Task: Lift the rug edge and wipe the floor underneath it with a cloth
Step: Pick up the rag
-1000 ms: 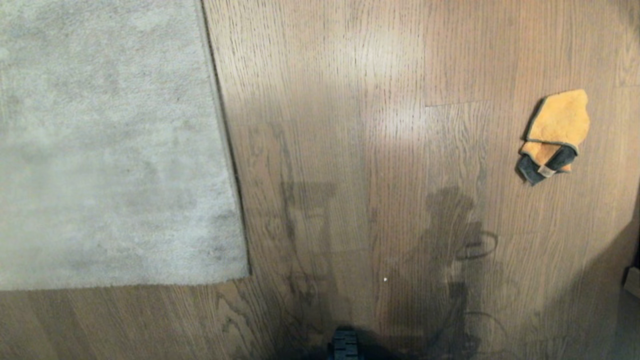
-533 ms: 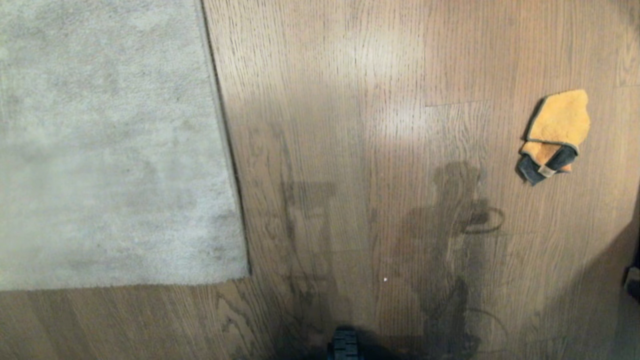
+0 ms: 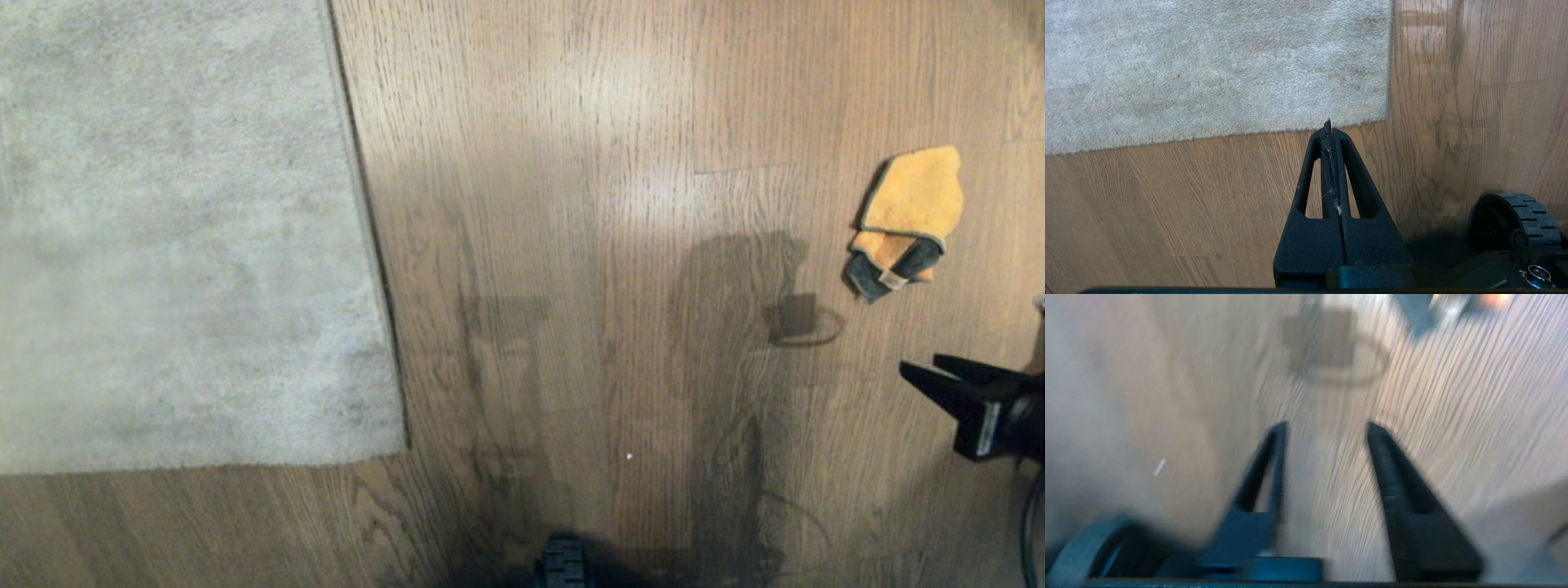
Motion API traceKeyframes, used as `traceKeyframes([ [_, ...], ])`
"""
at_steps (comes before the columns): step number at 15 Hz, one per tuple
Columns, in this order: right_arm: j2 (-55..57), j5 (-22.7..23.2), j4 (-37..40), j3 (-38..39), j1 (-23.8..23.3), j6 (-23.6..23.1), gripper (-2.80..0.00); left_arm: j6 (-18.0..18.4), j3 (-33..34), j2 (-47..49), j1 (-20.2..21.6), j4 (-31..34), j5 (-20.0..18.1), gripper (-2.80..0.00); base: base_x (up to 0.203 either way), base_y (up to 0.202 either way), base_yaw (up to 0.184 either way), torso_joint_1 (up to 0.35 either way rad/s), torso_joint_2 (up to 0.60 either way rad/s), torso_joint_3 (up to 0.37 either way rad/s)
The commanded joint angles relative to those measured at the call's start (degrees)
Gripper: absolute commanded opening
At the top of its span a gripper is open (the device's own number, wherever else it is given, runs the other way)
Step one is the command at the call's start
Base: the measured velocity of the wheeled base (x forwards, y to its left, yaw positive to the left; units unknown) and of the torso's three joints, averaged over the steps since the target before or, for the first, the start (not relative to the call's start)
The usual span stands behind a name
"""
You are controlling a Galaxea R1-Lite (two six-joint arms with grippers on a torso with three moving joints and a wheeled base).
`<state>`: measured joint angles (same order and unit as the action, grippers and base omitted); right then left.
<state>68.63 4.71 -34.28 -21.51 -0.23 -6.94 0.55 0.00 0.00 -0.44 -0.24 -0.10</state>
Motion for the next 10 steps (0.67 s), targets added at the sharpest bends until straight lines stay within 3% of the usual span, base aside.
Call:
traceKeyframes([
  [1,13.0,-0.1,-9.5,-3.1,-3.7,-0.3,0.0,0.0,0.0,0.0,0.0,0.0,0.0,-2.8,0.0,0.0,0.0,0.0,0.0,0.0],
  [5,21.8,0.0,-13.7,-16.4,-11.4,-1.1,0.0,0.0,0.0,0.0,0.0,0.0,0.0,-2.8,0.0,0.0,0.0,0.0,0.0,0.0],
  [10,24.5,0.0,-3.7,-29.7,-15.5,-1.2,0.0,0.0,0.0,0.0,0.0,0.0,0.0,-2.8,0.0,0.0,0.0,0.0,0.0,0.0],
])
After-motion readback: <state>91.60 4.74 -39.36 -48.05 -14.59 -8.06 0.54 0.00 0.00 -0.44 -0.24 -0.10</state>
